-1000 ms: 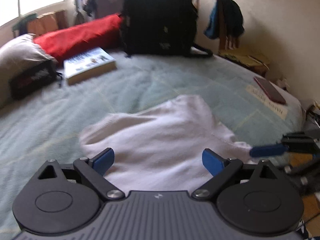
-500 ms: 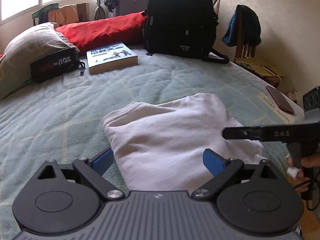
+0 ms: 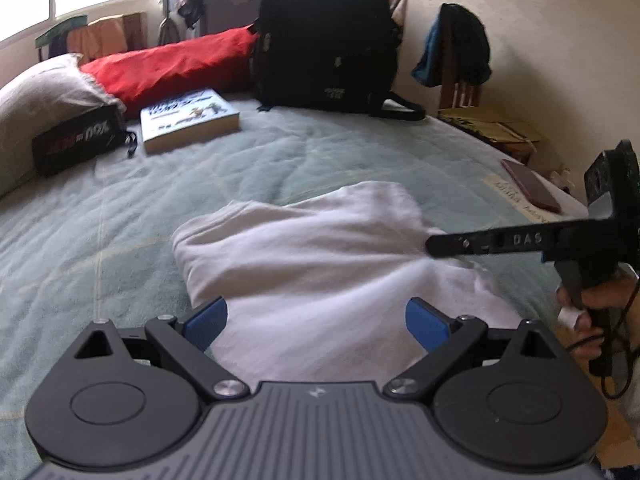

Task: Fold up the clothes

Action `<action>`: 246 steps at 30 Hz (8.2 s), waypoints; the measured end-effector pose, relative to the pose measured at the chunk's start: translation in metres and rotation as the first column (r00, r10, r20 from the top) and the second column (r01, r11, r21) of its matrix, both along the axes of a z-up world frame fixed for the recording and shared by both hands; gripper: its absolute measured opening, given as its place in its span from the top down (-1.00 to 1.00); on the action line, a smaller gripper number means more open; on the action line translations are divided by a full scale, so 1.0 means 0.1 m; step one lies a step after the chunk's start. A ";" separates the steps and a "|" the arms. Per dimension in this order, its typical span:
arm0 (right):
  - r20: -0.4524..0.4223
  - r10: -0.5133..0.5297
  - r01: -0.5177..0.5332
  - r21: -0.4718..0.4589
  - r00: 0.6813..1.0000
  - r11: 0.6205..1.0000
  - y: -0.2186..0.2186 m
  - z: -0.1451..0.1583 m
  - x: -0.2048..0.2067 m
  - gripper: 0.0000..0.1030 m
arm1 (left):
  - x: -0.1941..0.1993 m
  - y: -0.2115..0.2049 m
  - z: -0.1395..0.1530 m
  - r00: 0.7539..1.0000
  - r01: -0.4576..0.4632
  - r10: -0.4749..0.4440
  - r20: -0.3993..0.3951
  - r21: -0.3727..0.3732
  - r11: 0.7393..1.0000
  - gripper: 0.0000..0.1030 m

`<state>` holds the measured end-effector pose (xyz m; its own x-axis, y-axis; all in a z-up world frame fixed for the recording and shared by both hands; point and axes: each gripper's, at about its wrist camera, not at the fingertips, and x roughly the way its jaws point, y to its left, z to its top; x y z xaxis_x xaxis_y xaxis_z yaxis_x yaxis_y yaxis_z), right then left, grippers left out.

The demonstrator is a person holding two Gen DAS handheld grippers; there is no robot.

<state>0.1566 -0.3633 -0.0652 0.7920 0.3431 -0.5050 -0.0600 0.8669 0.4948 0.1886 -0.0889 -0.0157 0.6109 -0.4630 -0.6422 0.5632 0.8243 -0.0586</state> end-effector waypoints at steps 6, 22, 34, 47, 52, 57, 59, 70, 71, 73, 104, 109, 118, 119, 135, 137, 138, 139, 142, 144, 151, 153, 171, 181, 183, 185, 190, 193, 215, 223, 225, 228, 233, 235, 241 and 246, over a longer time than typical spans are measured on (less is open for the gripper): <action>0.101 0.102 -0.093 -0.097 0.990 0.991 0.22 0.30 -0.17 0.53 | 0.12 -0.03 0.06 1.000 -0.011 0.011 0.015 -0.021 1.000 -0.86; 0.020 0.117 -0.111 -0.207 0.993 0.972 0.41 0.05 -0.23 0.40 | 0.69 -0.37 -0.30 0.991 0.033 -0.037 -0.132 -0.025 0.999 -0.82; 0.053 0.131 -0.119 -0.188 0.990 0.975 0.36 0.06 -0.44 0.16 | 0.63 -1.19 -0.20 0.957 0.260 -0.260 -0.127 -0.014 0.965 -0.87; 0.091 0.180 -0.156 -0.223 0.979 0.962 0.56 0.19 -0.71 0.00 | 0.19 -0.65 0.13 0.989 0.149 -0.144 -0.044 0.132 0.980 -0.89; 0.069 0.197 -0.173 -0.261 0.978 0.950 0.66 0.19 -0.83 -0.03 | -0.31 -0.29 0.05 0.985 0.160 -0.150 -0.084 0.136 0.978 -0.89; 0.041 0.163 -0.146 -0.276 0.986 0.950 0.64 0.14 -0.96 -0.06 | -0.63 -0.25 -0.02 0.967 0.236 -0.230 -0.108 0.037 0.971 -0.90; 0.033 0.143 -0.129 -0.280 0.989 0.951 0.62 0.13 -1.01 -0.08 | -0.70 -0.31 -0.10 0.955 0.270 -0.266 -0.133 0.013 0.963 -0.90; 0.031 0.112 -0.099 -0.272 0.993 0.957 0.53 0.14 -1.10 -0.10 | -0.79 -0.42 -0.20 0.935 0.287 -0.287 -0.209 -0.031 0.958 -0.91; 0.032 0.114 -0.101 -0.271 0.993 0.957 0.53 0.14 -1.10 -0.10 | -0.77 -0.43 -0.27 0.934 0.268 -0.263 -0.242 -0.013 0.963 -0.90; 0.037 0.122 -0.107 -0.277 0.992 0.955 0.54 0.16 -1.12 -0.10 | -0.81 -0.39 -0.29 0.938 0.246 -0.238 -0.253 -0.003 0.969 -0.89; 0.040 0.130 -0.113 -0.288 0.991 0.951 0.44 0.29 -1.17 0.71 | -0.71 0.14 0.10 0.989 0.106 -0.103 -0.104 0.024 0.994 -0.92; 0.089 0.199 -0.157 -0.349 0.976 0.924 0.60 0.44 -0.81 0.48 | -0.26 0.01 0.06 0.993 0.060 -0.058 -0.103 0.019 0.998 -0.92; -0.017 0.211 -0.205 -0.325 0.977 0.923 0.61 0.11 -0.29 0.45 | -0.04 -0.08 -0.26 0.985 0.041 -0.028 -0.169 0.074 0.996 -0.90; -0.017 0.215 -0.209 -0.317 0.977 0.925 0.59 0.09 -0.31 0.45 | -0.06 -0.07 -0.25 0.985 0.043 -0.030 -0.167 0.076 0.996 -0.90; 0.032 0.165 -0.153 -0.230 0.986 0.961 0.45 0.34 -0.15 0.03 | -0.04 -0.13 0.00 0.992 0.078 -0.078 -0.097 -0.005 0.997 -0.90; 0.025 0.145 -0.137 -0.212 0.989 0.968 0.43 0.32 -0.11 0.02 | -0.03 -0.19 -0.04 0.989 0.102 -0.103 -0.106 -0.014 0.995 -0.90; 0.022 0.138 -0.130 -0.206 0.990 0.970 0.43 0.31 -0.11 0.02 | -0.01 -0.22 -0.08 0.986 0.108 -0.109 -0.123 -0.014 0.994 -0.90; 0.020 0.134 -0.128 -0.204 0.991 0.971 0.42 0.30 -0.12 0.01 | 0.01 -0.24 -0.13 0.984 0.106 -0.106 -0.143 -0.008 0.994 -0.90; 0.018 0.128 -0.122 -0.208 0.992 0.971 0.41 0.28 -0.19 -0.05 | 0.05 -0.30 -0.24 0.980 0.102 -0.098 -0.172 0.014 0.995 -0.90; 0.018 0.117 -0.111 -0.220 0.993 0.969 0.40 0.29 -0.25 -0.09 | 0.03 -0.32 -0.20 0.983 0.106 -0.102 -0.156 0.019 0.994 -0.90; 0.045 0.069 -0.058 -0.197 0.997 0.979 0.27 0.35 -0.45 -0.21 | 0.16 -0.35 -0.05 0.993 0.088 -0.084 -0.085 0.043 0.995 -0.90; 0.048 0.065 -0.054 -0.193 0.997 0.980 0.27 0.35 -0.49 -0.25 | 0.26 -0.36 -0.07 0.994 0.085 -0.082 -0.078 0.044 0.995 -0.90; 0.050 0.067 -0.058 -0.159 0.997 0.986 0.28 0.30 -0.64 -0.42 | 0.86 -0.41 -0.13 0.992 0.049 -0.051 -0.117 -0.025 0.998 -0.90; 0.028 0.053 -0.050 -0.124 0.998 0.991 0.21 0.22 -0.67 -0.53 | 0.94 -0.52 -0.05 0.994 0.007 -0.010 -0.106 -0.029 1.000 -0.91; 0.020 0.057 -0.055 -0.100 0.998 0.993 0.21 0.17 -0.66 -0.53 | 0.75 -0.50 0.03 0.996 0.053 -0.055 -0.077 -0.020 0.998 -0.91; 0.011 0.060 -0.059 -0.076 0.998 0.995 0.21 0.12 -0.64 -0.53 | 0.58 -0.48 0.06 0.996 0.070 -0.070 -0.054 0.000 0.998 -0.91; 0.017 0.072 -0.071 -0.044 0.997 0.996 0.17 0.02 -0.67 -0.53 | 0.25 -0.46 0.00 0.996 0.079 -0.078 -0.038 0.029 0.996 -0.91; 0.046 0.071 -0.070 -0.024 0.996 0.997 0.07 -0.02 -0.67 -0.48 | 0.10 -0.42 -0.06 0.996 0.085 -0.085 -0.037 0.018 0.996 -0.91; 0.075 0.174 -0.167 -0.087 0.982 0.982 0.01 -0.28 -0.36 0.74 | -0.04 -0.41 -0.24 0.996 0.049 -0.046 -0.076 0.040 0.998 -0.91; 0.040 0.116 -0.120 0.116 0.992 0.986 -0.27 -0.31 -0.51 0.75 | -0.10 -0.45 -0.22 0.996 0.069 -0.066 -0.065 0.045 0.997 -0.91; 0.056 0.101 -0.108 0.133 0.993 0.985 -0.32 -0.30 -0.47 0.56 | -0.11 -0.46 -0.21 0.995 0.076 -0.073 -0.065 0.044 0.996 -0.91; 0.069 0.118 -0.127 0.145 0.991 0.981 -0.31 -0.34 -0.33 0.49 | -0.11 -0.48 -0.21 0.995 0.080 -0.077 -0.067 0.045 0.996 -0.91; 0.028 0.130 -0.133 0.251 0.991 0.959 -0.29 -0.51 -0.21 0.80 | -0.13 -0.52 -0.22 0.994 0.088 -0.084 -0.067 0.056 0.994 -0.91; 0.014 0.144 -0.142 0.271 0.989 0.952 -0.31 -0.52 -0.31 0.81 | -0.13 -0.51 -0.22 0.994 0.094 -0.090 -0.068 0.051 0.994 -0.91; -0.009 0.145 -0.136 0.299 0.989 0.945 -0.38 -0.52 -0.59 0.97 | -0.13 -0.52 -0.22 0.993 0.095 -0.092 -0.067 0.048 0.994 -0.92; 0.044 0.100 -0.109 0.326 0.994 0.939 -0.48 -0.44 -0.53 0.76 | -0.15 -0.51 -0.21 0.994 0.094 -0.091 -0.067 0.044 0.995 -0.92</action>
<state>0.1032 -0.4112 -0.1087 0.7541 0.5676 -0.3305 -0.1586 0.6456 0.7470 0.1734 -0.1402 -0.0368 0.5231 -0.4838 -0.7017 0.6335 0.7715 -0.0597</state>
